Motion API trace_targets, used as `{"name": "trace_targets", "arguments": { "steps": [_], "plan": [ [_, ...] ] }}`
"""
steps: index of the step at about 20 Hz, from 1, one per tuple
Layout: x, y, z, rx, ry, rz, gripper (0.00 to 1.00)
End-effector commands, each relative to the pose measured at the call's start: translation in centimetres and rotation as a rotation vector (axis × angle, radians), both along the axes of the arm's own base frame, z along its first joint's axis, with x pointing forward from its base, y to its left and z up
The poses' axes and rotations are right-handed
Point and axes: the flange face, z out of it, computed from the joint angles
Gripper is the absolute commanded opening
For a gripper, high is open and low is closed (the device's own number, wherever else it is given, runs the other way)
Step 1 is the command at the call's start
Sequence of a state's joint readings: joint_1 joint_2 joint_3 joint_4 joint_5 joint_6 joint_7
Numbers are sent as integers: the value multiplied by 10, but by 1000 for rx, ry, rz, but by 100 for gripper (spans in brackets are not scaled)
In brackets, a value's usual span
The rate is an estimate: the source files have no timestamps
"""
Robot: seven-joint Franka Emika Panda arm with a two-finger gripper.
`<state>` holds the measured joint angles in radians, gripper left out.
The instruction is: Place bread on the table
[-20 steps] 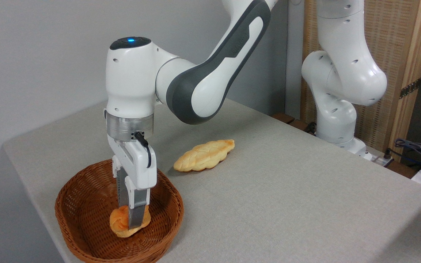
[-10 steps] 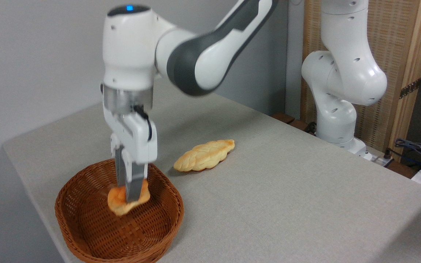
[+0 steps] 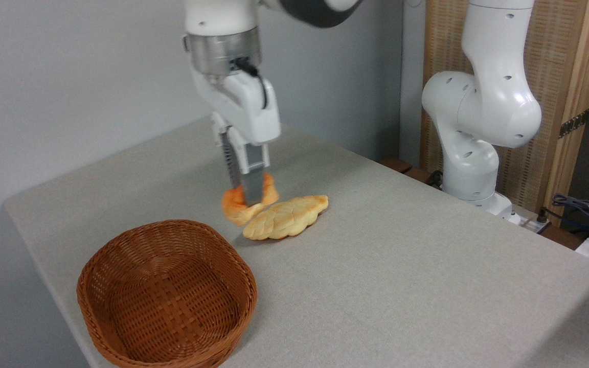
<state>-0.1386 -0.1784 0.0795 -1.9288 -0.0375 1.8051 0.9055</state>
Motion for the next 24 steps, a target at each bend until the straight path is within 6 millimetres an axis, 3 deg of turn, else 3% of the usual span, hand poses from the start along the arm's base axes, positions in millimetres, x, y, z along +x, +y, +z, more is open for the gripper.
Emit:
{"name": "trace_targets", "arguments": {
  "steps": [1,5,7,8,20,23,24],
  "plan": [
    [-26,19,-22,23,43,-62,60],
    [-34,19,-64,89,118,-130,71],
    [-33,19,-70,89,115,-130,97],
    [-32,19,-71,89,106,-131,100],
    [-29,7,-86,93,126,-155,100],
    [-25,7,-72,86,98,-138,100],
    [-20,6,-54,82,61,-132,100]
  ]
}}
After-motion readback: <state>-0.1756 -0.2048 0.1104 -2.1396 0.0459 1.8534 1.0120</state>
